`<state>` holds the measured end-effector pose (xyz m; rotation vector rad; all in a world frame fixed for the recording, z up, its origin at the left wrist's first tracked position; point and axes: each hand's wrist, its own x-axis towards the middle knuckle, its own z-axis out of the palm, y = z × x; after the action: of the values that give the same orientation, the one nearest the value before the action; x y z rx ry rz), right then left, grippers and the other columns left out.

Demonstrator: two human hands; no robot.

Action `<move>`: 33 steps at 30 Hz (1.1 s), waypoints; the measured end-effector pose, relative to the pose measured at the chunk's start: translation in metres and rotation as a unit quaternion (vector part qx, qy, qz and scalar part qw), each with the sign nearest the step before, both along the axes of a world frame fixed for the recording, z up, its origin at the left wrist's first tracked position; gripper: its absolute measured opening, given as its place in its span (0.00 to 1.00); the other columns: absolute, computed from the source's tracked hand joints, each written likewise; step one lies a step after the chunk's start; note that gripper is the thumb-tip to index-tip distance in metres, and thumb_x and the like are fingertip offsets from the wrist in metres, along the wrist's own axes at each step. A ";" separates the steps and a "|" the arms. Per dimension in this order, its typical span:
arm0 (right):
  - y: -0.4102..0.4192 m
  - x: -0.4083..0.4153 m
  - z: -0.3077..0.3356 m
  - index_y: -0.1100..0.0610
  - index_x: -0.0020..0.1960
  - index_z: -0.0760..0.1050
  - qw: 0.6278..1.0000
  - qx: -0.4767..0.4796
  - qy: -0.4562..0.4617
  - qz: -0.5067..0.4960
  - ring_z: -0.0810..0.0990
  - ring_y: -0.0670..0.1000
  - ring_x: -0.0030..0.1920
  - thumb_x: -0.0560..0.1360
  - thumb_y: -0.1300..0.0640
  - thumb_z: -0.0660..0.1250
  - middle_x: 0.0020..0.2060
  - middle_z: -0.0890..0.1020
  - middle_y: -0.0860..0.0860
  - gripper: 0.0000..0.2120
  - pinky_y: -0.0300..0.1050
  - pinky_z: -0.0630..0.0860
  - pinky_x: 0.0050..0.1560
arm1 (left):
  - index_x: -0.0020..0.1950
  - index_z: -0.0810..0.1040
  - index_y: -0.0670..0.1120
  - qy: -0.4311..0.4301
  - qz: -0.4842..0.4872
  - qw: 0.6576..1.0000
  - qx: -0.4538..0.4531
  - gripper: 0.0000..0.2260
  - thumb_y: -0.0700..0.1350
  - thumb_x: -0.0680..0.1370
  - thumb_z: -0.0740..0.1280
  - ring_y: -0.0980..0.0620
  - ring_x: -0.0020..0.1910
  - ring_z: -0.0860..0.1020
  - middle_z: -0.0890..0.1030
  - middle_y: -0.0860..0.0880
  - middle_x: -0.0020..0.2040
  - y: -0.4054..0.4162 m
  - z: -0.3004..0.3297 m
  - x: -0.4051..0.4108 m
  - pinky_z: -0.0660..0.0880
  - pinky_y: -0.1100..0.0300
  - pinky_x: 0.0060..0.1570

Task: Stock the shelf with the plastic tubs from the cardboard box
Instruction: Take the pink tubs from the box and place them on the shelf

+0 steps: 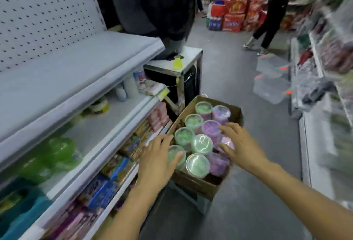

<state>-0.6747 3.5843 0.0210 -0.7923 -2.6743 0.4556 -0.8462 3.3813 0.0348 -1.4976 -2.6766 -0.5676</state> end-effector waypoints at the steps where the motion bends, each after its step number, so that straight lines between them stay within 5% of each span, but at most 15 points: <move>1: 0.016 0.005 -0.009 0.55 0.68 0.71 0.999 -0.019 -0.020 -0.022 0.75 0.60 0.58 0.73 0.51 0.70 0.64 0.73 0.55 0.25 0.51 0.73 0.54 | 0.67 0.72 0.47 -0.011 -0.015 1.000 -0.009 0.29 0.65 0.75 0.53 0.46 0.62 0.73 0.73 0.48 0.63 0.018 -0.008 -0.001 0.71 0.53 0.60; 4: 0.056 0.010 -0.032 0.53 0.71 0.67 0.992 -0.076 -0.075 -0.061 0.73 0.58 0.61 0.73 0.52 0.70 0.65 0.70 0.53 0.28 0.50 0.72 0.57 | 0.70 0.68 0.50 -0.059 -0.042 0.996 -0.042 0.32 0.67 0.73 0.51 0.50 0.65 0.70 0.70 0.50 0.67 0.072 -0.032 -0.015 0.70 0.55 0.61; 9: 0.125 -0.011 -0.075 0.51 0.73 0.61 0.970 -0.142 -0.155 -0.120 0.70 0.54 0.65 0.74 0.49 0.68 0.66 0.68 0.51 0.30 0.48 0.72 0.57 | 0.73 0.63 0.50 -0.142 -0.087 0.983 -0.076 0.27 0.58 0.77 0.63 0.51 0.68 0.67 0.67 0.51 0.69 0.168 -0.077 -0.054 0.67 0.57 0.64; 15: 0.222 -0.080 -0.138 0.58 0.73 0.63 0.919 -0.298 -0.107 -0.237 0.73 0.58 0.64 0.76 0.51 0.66 0.66 0.73 0.58 0.28 0.48 0.69 0.63 | 0.75 0.60 0.49 -0.221 -0.094 0.961 -0.139 0.28 0.58 0.78 0.63 0.51 0.69 0.66 0.66 0.50 0.71 0.288 -0.144 -0.104 0.66 0.56 0.64; 20: 0.290 -0.129 -0.200 0.63 0.68 0.68 0.869 -0.373 -0.043 -0.322 0.76 0.58 0.60 0.77 0.52 0.65 0.60 0.77 0.58 0.24 0.52 0.72 0.62 | 0.74 0.62 0.48 -0.164 -0.131 0.957 -0.202 0.26 0.57 0.79 0.60 0.47 0.71 0.63 0.67 0.47 0.72 0.367 -0.206 -0.136 0.61 0.52 0.69; 22: 0.311 -0.143 -0.220 0.63 0.54 0.74 0.855 -0.385 -0.048 -0.344 0.77 0.57 0.50 0.78 0.51 0.63 0.46 0.79 0.53 0.15 0.48 0.73 0.49 | 0.74 0.63 0.47 -0.111 -0.151 0.955 -0.230 0.25 0.57 0.80 0.57 0.47 0.72 0.62 0.68 0.46 0.72 0.390 -0.228 -0.145 0.57 0.52 0.71; 24: 0.328 -0.158 -0.236 0.59 0.40 0.70 0.833 -0.403 -0.037 -0.379 0.73 0.55 0.42 0.79 0.50 0.61 0.34 0.73 0.50 0.14 0.46 0.70 0.39 | 0.72 0.66 0.46 -0.047 -0.177 0.949 -0.256 0.24 0.57 0.81 0.53 0.47 0.73 0.61 0.68 0.46 0.72 0.407 -0.245 -0.151 0.53 0.50 0.74; 28: 0.349 -0.179 -0.273 0.63 0.55 0.73 0.782 -0.466 0.002 -0.414 0.76 0.57 0.45 0.78 0.51 0.62 0.46 0.80 0.60 0.16 0.54 0.76 0.51 | 0.68 0.72 0.44 0.017 -0.216 0.927 -0.305 0.22 0.54 0.82 0.49 0.47 0.75 0.58 0.70 0.44 0.70 0.423 -0.269 -0.156 0.45 0.47 0.75; 33: 0.352 -0.190 -0.278 0.62 0.57 0.74 0.733 -0.479 0.063 -0.480 0.77 0.57 0.43 0.76 0.58 0.64 0.48 0.80 0.60 0.12 0.48 0.74 0.40 | 0.63 0.76 0.43 -0.043 -0.218 0.929 -0.295 0.19 0.54 0.81 0.55 0.48 0.72 0.62 0.74 0.45 0.66 0.427 -0.280 -0.162 0.45 0.53 0.75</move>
<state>-0.8649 3.9363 -0.2574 -2.0948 -1.3621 1.4815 -1.0081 3.8083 -0.2452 -2.2865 -2.7189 0.2225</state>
